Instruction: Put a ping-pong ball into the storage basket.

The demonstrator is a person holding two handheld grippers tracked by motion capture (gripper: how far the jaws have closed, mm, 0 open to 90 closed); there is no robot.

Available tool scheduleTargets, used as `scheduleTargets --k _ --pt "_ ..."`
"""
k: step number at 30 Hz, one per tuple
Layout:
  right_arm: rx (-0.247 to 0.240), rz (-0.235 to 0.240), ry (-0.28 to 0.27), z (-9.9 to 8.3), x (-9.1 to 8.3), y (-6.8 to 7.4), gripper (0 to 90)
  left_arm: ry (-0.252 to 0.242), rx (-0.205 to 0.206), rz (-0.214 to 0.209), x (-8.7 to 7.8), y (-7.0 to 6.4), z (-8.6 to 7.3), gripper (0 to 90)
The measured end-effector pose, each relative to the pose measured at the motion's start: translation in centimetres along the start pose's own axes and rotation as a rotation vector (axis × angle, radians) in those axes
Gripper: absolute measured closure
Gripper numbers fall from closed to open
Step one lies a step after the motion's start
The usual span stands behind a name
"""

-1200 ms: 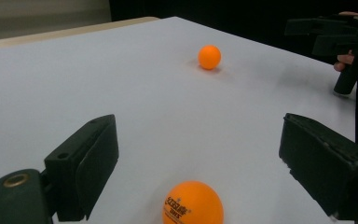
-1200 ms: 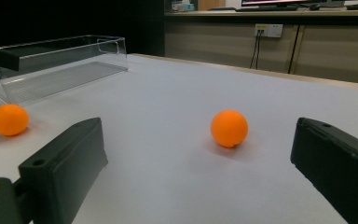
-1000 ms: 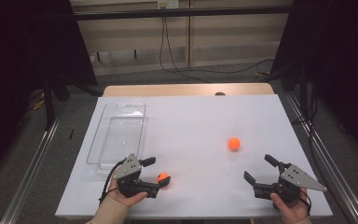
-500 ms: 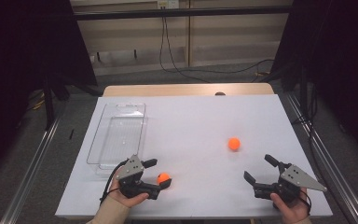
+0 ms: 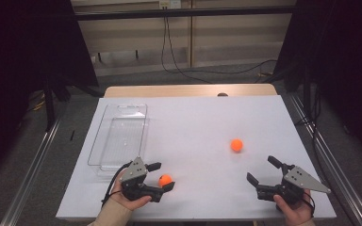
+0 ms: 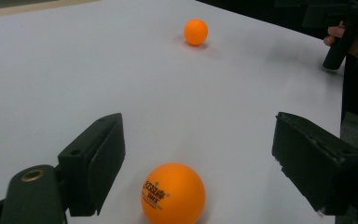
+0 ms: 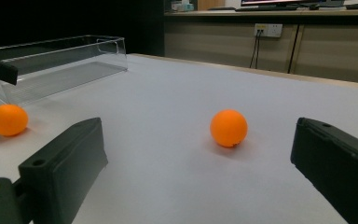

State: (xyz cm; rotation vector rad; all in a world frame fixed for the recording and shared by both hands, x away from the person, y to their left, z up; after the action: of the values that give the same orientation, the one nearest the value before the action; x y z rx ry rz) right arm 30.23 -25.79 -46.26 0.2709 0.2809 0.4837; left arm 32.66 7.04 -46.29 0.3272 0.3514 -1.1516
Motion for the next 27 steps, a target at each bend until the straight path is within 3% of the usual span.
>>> scheduleTargets --k 27 --pt "0.006 0.000 -0.003 0.0 0.0 0.0 2.5 0.102 0.004 -0.035 0.6 -0.3 -1.3 17.9"
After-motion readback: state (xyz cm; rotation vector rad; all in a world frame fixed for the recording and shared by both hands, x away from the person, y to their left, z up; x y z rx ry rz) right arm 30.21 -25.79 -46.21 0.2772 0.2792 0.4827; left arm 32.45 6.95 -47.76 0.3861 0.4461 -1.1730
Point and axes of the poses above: each handheld gripper's, and its own axes: x roughly forward along the jaws, z roughly out of its top, y roughly to its left, the point moved 8 cm from there along x, roughly forward along the jaws, and after that the axes turned 15 degrees about x, right-handed, at the moved point
